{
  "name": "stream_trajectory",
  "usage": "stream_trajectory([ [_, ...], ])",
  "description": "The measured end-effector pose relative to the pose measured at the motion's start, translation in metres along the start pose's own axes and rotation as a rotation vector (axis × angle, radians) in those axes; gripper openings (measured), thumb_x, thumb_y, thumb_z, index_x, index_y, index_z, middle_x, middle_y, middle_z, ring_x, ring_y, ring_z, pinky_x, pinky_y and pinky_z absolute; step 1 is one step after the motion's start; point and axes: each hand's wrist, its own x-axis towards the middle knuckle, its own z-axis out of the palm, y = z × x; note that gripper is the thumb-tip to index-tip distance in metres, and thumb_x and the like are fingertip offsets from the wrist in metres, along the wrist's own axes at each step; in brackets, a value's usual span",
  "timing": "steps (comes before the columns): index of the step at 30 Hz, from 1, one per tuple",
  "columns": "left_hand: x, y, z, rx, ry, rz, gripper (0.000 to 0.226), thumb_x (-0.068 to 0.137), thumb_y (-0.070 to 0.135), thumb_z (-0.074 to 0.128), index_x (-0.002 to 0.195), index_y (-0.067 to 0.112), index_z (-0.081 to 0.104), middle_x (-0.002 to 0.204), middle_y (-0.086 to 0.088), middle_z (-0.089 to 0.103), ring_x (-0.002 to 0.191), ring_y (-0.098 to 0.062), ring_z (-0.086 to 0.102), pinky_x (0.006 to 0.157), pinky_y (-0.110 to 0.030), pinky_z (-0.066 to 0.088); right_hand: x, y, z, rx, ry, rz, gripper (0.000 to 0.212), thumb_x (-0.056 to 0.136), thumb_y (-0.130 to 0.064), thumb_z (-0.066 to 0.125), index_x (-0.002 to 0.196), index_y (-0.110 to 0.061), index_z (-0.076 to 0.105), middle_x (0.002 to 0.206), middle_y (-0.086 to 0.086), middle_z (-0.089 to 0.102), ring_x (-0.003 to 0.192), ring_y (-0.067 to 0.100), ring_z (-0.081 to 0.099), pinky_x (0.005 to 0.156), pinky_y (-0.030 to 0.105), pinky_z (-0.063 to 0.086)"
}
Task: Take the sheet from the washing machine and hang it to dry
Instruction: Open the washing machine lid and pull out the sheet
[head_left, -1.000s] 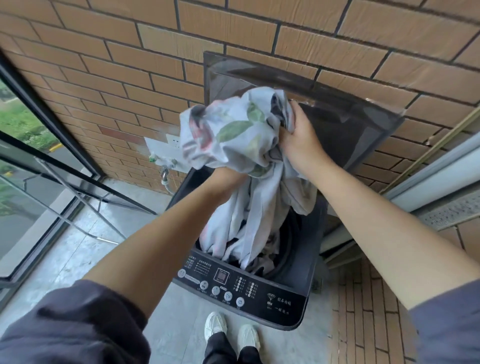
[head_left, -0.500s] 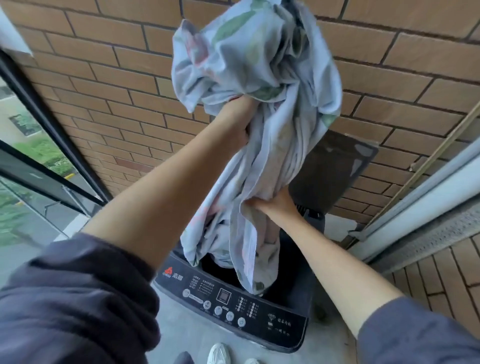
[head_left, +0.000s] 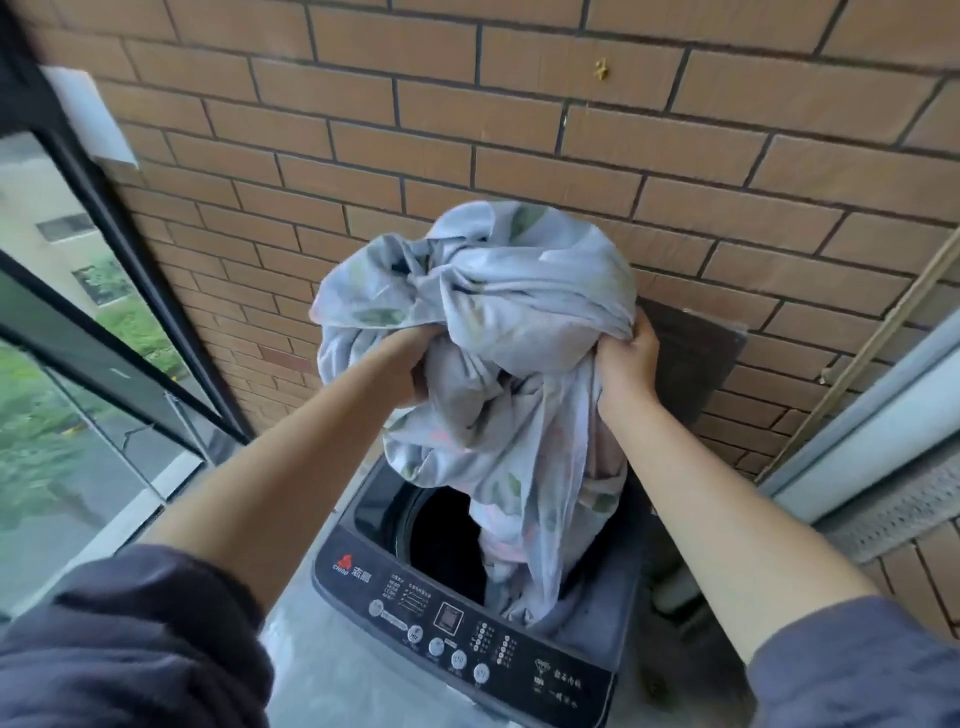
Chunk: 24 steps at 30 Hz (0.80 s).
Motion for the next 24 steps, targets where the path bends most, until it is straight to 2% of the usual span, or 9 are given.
stream_trajectory([
  [3, -0.017, -0.006, -0.003, 0.246, -0.026, -0.084, 0.038, 0.089, 0.042, 0.052, 0.104, 0.008, 0.06, 0.107, -0.011, 0.066, 0.096, -0.025, 0.062, 0.081, -0.041, 0.052, 0.005, -0.017, 0.001, 0.008, -0.006, 0.004, 0.015, 0.093, -0.016, 0.052, 0.095, -0.021, 0.066, 0.1, 0.004, 0.069, 0.099, 0.025, 0.065, 0.094, 0.044, 0.052],
  [7, -0.058, 0.023, -0.03, 0.945, 0.026, -0.002, 0.052, 0.096, 0.052, 0.032, 0.096, 0.011, 0.063, 0.105, -0.009, 0.068, 0.095, -0.023, 0.064, 0.084, -0.038, 0.05, 0.009, -0.041, 0.004, 0.039, -0.048, -0.055, 0.015, 0.087, -0.018, 0.053, 0.091, -0.019, 0.067, 0.102, 0.009, 0.069, 0.101, 0.029, 0.064, 0.094, 0.048, 0.051],
  [11, -0.093, 0.055, -0.055, 1.469, 0.468, 0.643, 0.079, 0.062, 0.082, 0.051, 0.114, 0.021, 0.055, 0.111, -0.003, 0.059, 0.094, -0.021, 0.055, 0.083, -0.036, 0.049, 0.014, -0.058, 0.008, 0.011, -0.074, -0.095, 0.018, 0.081, -0.028, 0.055, 0.092, -0.021, 0.068, 0.099, 0.005, 0.07, 0.097, 0.025, 0.066, 0.092, 0.048, 0.052],
  [13, -0.101, 0.059, -0.053, 1.324, 0.671, 1.004, 0.085, 0.053, 0.081, 0.056, 0.108, 0.016, 0.047, 0.112, -0.005, 0.047, 0.1, -0.023, 0.045, 0.087, -0.044, 0.045, 0.015, -0.064, 0.012, 0.016, -0.107, -0.114, 0.014, 0.082, -0.028, 0.056, 0.09, -0.024, 0.067, 0.098, 0.003, 0.071, 0.097, 0.023, 0.067, 0.091, 0.048, 0.053],
  [15, -0.102, 0.064, -0.041, 1.237, 0.645, 1.247, 0.093, 0.052, 0.075, 0.059, 0.122, 0.018, 0.038, 0.13, -0.01, 0.036, 0.12, -0.028, 0.036, 0.1, -0.054, 0.037, 0.012, -0.07, 0.018, 0.006, -0.13, -0.137, 0.013, 0.087, -0.02, 0.055, 0.083, -0.028, 0.065, 0.094, 0.002, 0.07, 0.097, 0.025, 0.066, 0.09, 0.048, 0.053],
  [18, -0.086, 0.063, -0.016, 1.32, 0.277, 1.07, 0.133, 0.044, 0.073, 0.07, 0.146, 0.039, -0.009, 0.157, 0.004, -0.01, 0.145, -0.028, -0.009, 0.109, -0.066, 0.01, 0.006, -0.074, 0.025, 0.003, -0.184, -0.165, 0.022, 0.09, -0.014, 0.053, 0.078, -0.029, 0.064, 0.091, 0.0, 0.07, 0.096, 0.025, 0.066, 0.089, 0.045, 0.054],
  [20, -0.074, 0.056, 0.002, 1.326, 0.17, 0.926, 0.142, 0.047, 0.068, 0.077, 0.146, 0.034, -0.019, 0.156, 0.006, -0.018, 0.144, -0.02, -0.016, 0.112, -0.059, 0.005, 0.0, -0.075, 0.033, -0.025, -0.237, -0.189, 0.024, 0.089, -0.016, 0.053, 0.076, -0.032, 0.066, 0.09, -0.003, 0.07, 0.093, 0.022, 0.067, 0.085, 0.04, 0.055],
  [22, -0.068, 0.049, 0.016, 1.283, 0.049, 0.8, 0.118, 0.06, 0.055, 0.081, 0.149, 0.023, 0.01, 0.155, -0.004, 0.011, 0.142, -0.019, 0.01, 0.116, -0.039, 0.01, -0.004, -0.078, 0.042, -0.01, -0.273, -0.184, 0.023, 0.089, -0.016, 0.055, 0.076, -0.031, 0.067, 0.087, -0.005, 0.07, 0.089, 0.019, 0.066, 0.082, 0.036, 0.054],
  [24, -0.074, 0.037, 0.031, 1.105, -0.035, 0.693, 0.057, 0.075, 0.033, 0.078, 0.122, 0.02, 0.049, 0.126, -0.007, 0.051, 0.107, -0.016, 0.047, 0.101, -0.024, 0.039, -0.007, -0.081, 0.052, -0.019, -0.294, -0.203, 0.02, 0.089, -0.015, 0.056, 0.077, -0.027, 0.064, 0.084, -0.005, 0.067, 0.087, 0.018, 0.063, 0.081, 0.037, 0.053],
])
